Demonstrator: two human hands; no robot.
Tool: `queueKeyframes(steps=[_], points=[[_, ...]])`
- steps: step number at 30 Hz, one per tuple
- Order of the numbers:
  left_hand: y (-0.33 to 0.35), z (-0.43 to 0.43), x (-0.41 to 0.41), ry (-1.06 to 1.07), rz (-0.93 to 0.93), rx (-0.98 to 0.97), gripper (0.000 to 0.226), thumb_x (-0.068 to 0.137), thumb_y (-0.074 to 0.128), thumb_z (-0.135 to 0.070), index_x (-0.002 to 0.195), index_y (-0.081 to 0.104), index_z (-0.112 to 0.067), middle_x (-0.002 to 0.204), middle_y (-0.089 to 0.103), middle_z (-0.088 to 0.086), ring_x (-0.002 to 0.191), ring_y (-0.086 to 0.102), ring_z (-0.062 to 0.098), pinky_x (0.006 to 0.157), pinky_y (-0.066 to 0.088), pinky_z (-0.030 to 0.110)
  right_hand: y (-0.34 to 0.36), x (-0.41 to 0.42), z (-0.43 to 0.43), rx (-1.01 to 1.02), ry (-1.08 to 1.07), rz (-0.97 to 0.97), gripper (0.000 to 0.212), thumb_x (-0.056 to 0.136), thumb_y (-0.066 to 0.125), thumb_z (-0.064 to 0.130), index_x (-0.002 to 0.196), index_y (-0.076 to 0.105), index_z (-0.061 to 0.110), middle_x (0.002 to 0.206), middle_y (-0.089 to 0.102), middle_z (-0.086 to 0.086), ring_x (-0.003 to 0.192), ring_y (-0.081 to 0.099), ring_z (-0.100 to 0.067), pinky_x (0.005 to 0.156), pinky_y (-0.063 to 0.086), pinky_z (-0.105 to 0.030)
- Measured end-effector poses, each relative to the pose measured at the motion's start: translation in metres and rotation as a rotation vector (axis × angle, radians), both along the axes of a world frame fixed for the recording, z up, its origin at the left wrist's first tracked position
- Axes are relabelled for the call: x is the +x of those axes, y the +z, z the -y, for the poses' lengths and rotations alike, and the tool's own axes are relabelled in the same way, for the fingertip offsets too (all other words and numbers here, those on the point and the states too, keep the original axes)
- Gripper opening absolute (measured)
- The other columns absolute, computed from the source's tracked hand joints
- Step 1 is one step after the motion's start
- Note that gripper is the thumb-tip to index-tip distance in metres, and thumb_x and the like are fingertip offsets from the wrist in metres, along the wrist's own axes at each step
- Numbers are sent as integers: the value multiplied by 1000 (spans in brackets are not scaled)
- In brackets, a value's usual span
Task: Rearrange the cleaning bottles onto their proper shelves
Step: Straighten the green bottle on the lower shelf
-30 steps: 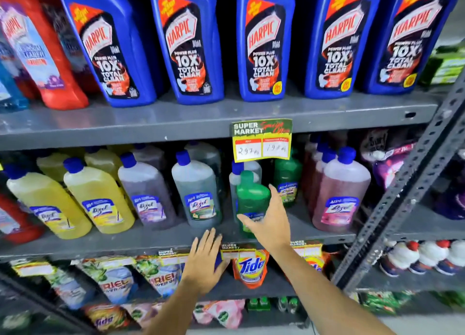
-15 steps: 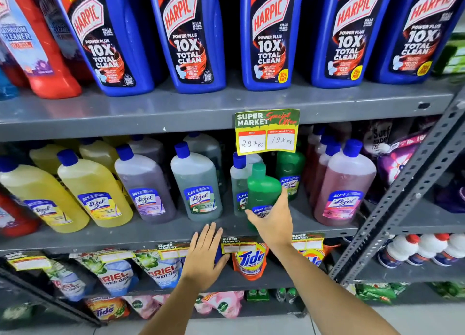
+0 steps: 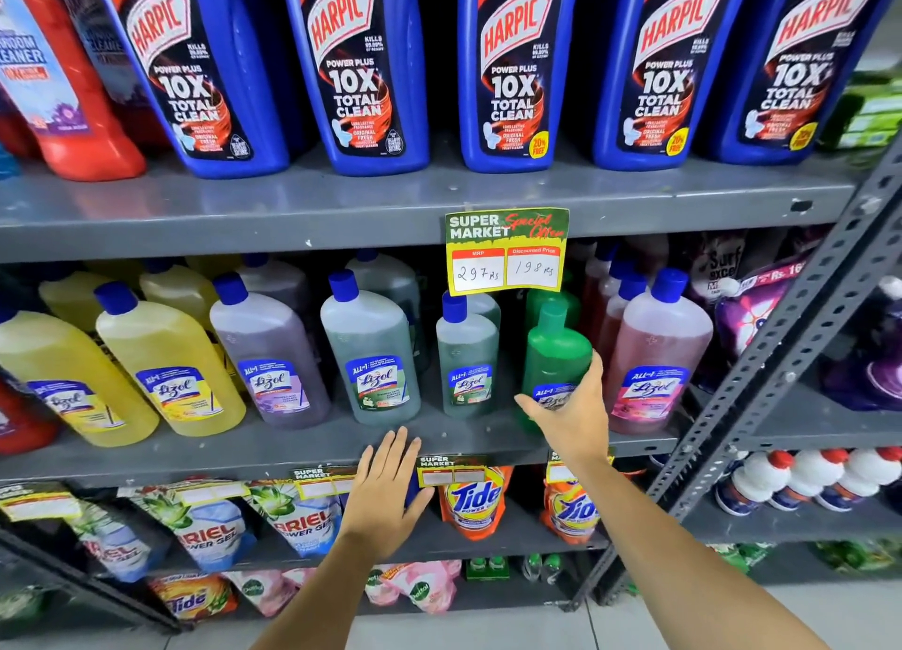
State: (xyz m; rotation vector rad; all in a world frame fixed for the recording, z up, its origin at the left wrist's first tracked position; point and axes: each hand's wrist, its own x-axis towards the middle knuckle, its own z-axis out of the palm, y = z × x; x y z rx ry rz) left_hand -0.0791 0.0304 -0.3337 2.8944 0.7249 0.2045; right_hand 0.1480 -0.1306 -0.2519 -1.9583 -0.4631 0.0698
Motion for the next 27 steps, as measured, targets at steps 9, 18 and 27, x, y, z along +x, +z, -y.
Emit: queueKeyframes(steps=[9,18,27], points=[[1,-1,0,0,-5,-16,65,101,31,-52,155,11,-21,164,3,2,150,-4,19,119,-9,37,-25,-8,-9,-73,-83,-61,114,60,93,33,147,20,23,135,52,-7,121,57,-31,96,49,-45],[-3,-3,0,-16,5,5,75,93,5,-61,154,15,-19,163,7,3,150,0,21,120,-5,38,-28,9,-17,-62,-56,-71,106,60,93,26,142,25,18,127,54,-8,111,59,-30,92,49,-41],[-3,-6,-2,-25,-15,-1,65,100,23,-53,155,14,-19,163,9,4,150,3,22,119,-4,41,-28,19,-20,-76,-4,-95,114,63,93,24,148,18,16,134,53,-11,119,57,-30,100,49,-46]])
